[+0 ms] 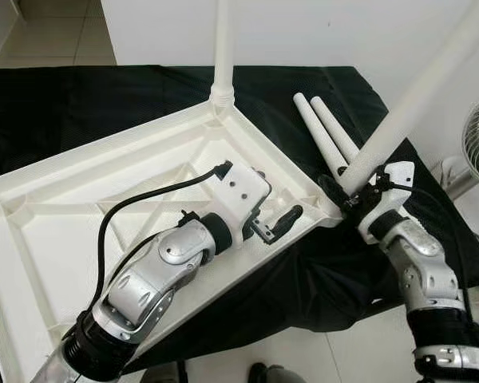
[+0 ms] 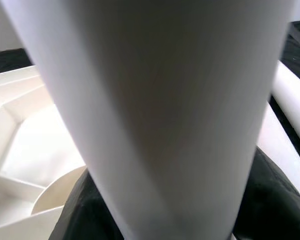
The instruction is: Building children table
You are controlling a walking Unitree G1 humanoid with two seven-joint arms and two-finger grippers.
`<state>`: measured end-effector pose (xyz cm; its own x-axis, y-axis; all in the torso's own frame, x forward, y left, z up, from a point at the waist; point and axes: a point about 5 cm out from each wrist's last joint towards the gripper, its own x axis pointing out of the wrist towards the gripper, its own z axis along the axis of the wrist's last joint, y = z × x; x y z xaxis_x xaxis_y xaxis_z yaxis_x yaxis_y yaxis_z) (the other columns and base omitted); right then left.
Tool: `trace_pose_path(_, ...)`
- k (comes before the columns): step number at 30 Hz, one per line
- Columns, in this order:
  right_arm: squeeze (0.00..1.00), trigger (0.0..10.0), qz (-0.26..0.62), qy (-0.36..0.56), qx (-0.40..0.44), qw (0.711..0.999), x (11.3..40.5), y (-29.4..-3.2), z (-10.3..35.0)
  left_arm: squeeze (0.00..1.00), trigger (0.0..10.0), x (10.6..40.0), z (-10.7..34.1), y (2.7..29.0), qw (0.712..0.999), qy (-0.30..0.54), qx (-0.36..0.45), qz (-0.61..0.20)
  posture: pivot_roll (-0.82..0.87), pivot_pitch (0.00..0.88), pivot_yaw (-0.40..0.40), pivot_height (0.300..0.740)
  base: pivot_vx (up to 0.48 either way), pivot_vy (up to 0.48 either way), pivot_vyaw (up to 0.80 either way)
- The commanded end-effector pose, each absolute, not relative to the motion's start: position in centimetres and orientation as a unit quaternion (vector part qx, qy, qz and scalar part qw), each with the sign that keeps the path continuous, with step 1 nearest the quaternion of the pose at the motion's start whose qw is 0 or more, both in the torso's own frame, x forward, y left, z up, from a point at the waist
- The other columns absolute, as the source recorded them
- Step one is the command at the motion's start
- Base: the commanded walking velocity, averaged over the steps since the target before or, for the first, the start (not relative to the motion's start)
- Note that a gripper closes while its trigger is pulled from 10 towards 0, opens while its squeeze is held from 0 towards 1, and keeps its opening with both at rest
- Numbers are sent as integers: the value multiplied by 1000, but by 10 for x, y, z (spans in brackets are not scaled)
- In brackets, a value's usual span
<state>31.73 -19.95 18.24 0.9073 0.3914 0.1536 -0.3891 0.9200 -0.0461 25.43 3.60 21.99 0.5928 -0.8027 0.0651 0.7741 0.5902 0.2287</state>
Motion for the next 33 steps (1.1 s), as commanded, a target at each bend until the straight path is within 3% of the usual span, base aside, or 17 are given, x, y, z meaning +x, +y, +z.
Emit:
trace_pose_path(1,0,10000,195,-83,21,977,316,-195,184,0,10000,245,216,31,857,-71,95,-502,74,174,-73,740,0,0,0)
trace_pose_path(10,0,10000,115,-75,28,990,307,-171,176,0,10000,242,213,30,853,-66,96,-509,65,168,-79,740,0,0,0)
trace_pose_path(14,0,10000,29,-54,55,997,298,-160,173,0,10000,242,211,32,851,-62,97,-513,60,162,-84,740,0,0,0)
trace_pose_path(23,0,10000,-74,-30,44,996,292,-152,166,0,10000,243,205,36,850,-54,91,-517,52,157,-93,740,0,0,0)
trace_pose_path(33,0,10000,-71,-13,33,997,291,-132,160,0,10000,257,208,43,869,-60,85,-483,52,171,-96,740,0,0,0)
